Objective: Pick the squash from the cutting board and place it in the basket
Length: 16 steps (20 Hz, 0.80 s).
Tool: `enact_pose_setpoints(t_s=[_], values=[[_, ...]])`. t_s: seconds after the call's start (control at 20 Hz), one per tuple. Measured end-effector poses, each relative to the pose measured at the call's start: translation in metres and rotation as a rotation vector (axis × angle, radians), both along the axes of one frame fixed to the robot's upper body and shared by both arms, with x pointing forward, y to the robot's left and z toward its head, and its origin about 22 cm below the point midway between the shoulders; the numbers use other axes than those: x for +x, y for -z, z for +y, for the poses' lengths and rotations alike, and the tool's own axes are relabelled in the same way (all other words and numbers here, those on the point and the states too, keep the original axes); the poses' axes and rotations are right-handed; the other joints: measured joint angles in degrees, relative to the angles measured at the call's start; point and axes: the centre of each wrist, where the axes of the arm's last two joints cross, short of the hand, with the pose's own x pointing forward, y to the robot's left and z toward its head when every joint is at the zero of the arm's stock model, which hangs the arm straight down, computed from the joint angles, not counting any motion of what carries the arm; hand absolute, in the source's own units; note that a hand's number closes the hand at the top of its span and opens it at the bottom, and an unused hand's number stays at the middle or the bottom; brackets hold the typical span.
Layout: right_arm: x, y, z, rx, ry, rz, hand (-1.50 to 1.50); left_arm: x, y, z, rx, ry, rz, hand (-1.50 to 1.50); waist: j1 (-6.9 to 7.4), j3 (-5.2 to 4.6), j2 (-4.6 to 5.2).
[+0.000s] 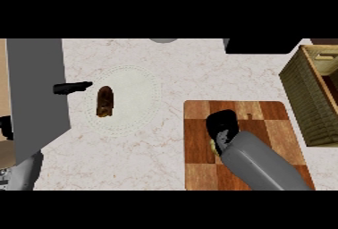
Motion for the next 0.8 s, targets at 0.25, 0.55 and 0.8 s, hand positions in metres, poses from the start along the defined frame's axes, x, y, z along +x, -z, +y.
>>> enact_pose_setpoints(t_s=[0.25, 0.55, 0.8], values=[[-0.002, -0.001, -0.004, 0.022, 0.014, -0.021, 1.50, -0.003, 0.002, 0.007, 0.000, -0.003, -0.001, 0.00, 0.11, -0.10, -0.22], [-0.003, 0.005, -0.003, -0.024, -0.038, -0.038, 1.50, -0.006, 0.001, 0.001, 0.008, 0.002, -0.006, 0.00, 0.36, -0.14, -0.33], [0.007, -0.008, -0.068, 0.027, -0.039, -0.118, 1.50, -0.009, 0.002, 0.007, 0.003, -0.017, 0.003, 0.00, -0.90, 0.10, -0.16]])
